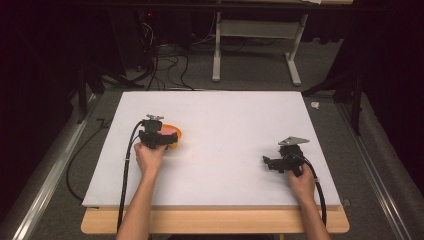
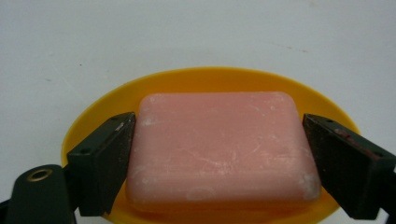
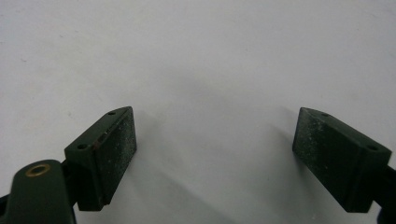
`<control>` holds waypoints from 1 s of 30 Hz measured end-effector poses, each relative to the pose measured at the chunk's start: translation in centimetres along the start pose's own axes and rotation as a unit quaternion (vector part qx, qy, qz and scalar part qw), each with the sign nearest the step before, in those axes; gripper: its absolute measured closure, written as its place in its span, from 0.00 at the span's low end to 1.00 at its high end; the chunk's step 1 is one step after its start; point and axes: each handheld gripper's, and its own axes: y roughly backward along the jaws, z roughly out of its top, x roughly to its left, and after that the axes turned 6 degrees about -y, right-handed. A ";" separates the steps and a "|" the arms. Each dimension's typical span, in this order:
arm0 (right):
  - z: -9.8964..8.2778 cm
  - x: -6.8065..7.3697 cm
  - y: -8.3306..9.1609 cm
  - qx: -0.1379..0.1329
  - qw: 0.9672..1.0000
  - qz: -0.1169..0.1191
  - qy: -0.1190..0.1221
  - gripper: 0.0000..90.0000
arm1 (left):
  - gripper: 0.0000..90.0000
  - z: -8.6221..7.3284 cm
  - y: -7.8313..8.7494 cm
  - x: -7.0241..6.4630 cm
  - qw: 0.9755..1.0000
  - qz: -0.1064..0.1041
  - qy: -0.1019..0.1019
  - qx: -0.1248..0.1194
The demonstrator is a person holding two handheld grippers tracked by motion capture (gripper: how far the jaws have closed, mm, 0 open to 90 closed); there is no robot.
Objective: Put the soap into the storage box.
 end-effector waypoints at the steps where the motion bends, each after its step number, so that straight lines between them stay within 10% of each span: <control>1: 0.0 0.0 0.0 0.000 1.000 0.000 0.000 0.16 | 0.15 0.0 0.1 0.0 1.000 0.000 0.001 -0.005; 30: 0.0 0.0 0.0 -0.001 1.000 0.000 0.001 0.16 | 0.16 0.4 5.1 0.5 0.997 -0.011 -0.010 -0.080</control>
